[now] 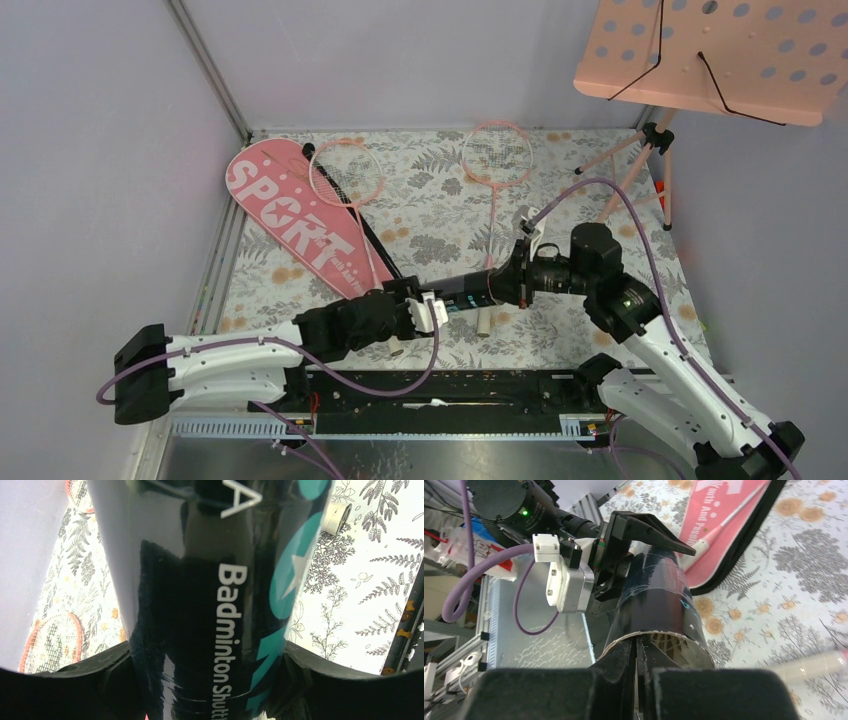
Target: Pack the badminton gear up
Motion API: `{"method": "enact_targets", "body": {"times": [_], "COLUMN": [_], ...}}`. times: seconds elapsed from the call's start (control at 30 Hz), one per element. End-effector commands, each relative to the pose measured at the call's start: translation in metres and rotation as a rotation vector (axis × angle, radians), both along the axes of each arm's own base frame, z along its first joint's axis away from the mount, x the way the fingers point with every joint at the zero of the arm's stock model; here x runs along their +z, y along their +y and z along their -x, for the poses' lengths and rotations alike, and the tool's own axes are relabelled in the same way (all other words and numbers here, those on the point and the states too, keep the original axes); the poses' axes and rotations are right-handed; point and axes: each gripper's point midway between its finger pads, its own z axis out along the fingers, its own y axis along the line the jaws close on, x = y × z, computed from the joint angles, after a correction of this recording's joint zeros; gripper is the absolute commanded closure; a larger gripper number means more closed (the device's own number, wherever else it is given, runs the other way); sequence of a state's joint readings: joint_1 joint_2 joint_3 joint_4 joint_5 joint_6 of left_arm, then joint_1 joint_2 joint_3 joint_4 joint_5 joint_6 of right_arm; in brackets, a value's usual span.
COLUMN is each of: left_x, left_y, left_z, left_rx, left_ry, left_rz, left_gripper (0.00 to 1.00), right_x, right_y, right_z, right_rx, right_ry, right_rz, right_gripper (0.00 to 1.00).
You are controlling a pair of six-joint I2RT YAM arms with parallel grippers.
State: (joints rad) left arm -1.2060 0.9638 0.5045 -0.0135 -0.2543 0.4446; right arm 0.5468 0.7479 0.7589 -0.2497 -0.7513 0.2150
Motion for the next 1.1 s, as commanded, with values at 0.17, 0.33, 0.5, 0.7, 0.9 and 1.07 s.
{"method": "enact_targets", "body": {"times": [0.17,0.33,0.5,0.7,0.9,1.07], "left_x": [0.061,0.066,0.069,0.074,0.084,0.096], "left_y": [-0.021,-0.017,-0.014,-0.009,-0.002,0.007], "left_z": [0.013,0.015,0.013,0.008,0.001,-0.006], "left_rx": [-0.113,-0.11,-0.093,-0.061,0.0,0.07], "left_ry": [-0.069,-0.079,-0.091,-0.113,-0.13,-0.143], "left_rz": [0.26,0.289,0.304,0.326,0.368,0.411], "left_gripper": [0.87,0.86,0.86,0.87,0.87,0.88], "right_x": [0.004,0.0,0.014,0.055,0.108,0.13], "right_y": [0.051,0.07,0.062,0.025,-0.019,-0.042], "right_z": [0.013,0.012,0.003,0.0,0.008,0.011], "right_rx": [0.167,0.176,0.076,-0.097,-0.211,-0.284], "right_ry": [0.004,0.023,0.002,-0.085,-0.294,-0.396], "right_rz": [-0.047,0.001,0.018,0.017,-0.049,-0.091], "right_gripper": [1.0,1.0,0.94,0.59,0.28,0.07]}}
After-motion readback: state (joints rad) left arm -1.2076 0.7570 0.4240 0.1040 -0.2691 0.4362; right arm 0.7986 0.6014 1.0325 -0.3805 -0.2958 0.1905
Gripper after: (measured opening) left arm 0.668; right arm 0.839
